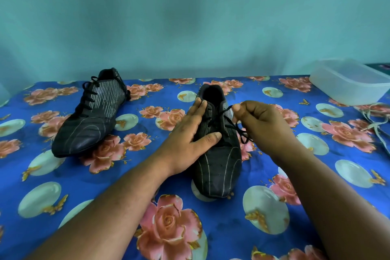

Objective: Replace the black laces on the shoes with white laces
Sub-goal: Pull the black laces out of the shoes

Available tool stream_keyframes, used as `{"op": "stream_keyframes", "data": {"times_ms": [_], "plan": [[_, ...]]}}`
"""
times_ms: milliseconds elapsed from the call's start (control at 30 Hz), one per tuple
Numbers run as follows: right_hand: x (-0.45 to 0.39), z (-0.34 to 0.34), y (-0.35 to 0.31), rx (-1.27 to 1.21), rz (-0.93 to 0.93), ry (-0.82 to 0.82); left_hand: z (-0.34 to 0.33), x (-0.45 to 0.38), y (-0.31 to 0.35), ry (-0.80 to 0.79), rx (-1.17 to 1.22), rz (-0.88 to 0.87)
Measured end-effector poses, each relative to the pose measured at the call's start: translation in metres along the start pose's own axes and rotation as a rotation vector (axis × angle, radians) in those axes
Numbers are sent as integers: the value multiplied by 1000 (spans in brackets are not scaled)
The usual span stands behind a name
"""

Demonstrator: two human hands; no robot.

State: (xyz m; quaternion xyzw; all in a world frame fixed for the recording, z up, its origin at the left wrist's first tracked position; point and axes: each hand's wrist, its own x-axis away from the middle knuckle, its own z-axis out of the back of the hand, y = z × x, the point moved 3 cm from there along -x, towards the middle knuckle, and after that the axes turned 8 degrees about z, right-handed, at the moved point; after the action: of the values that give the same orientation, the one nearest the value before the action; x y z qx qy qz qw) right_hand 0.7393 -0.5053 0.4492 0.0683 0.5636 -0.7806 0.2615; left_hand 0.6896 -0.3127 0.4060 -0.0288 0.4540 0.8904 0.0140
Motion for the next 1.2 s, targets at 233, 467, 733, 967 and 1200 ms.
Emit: {"op": "stream_keyframes", "data": {"times_ms": [233, 467, 733, 967, 1200], "plan": [[-6, 23, -6, -596, 32, 432, 1, 0, 0, -5, -14, 3], [-6, 13, 36, 245, -214, 62, -1, 1, -1, -18, 16, -9], [-3, -9, 13, 299, 291, -65, 0, 0, -1, -12, 14, 9], [-2, -3, 7, -177, 80, 47, -1, 0, 1, 3, 13, -4], [-11, 28, 18, -255, -84, 447, -1, -2, -2, 25, 4, -33]]}}
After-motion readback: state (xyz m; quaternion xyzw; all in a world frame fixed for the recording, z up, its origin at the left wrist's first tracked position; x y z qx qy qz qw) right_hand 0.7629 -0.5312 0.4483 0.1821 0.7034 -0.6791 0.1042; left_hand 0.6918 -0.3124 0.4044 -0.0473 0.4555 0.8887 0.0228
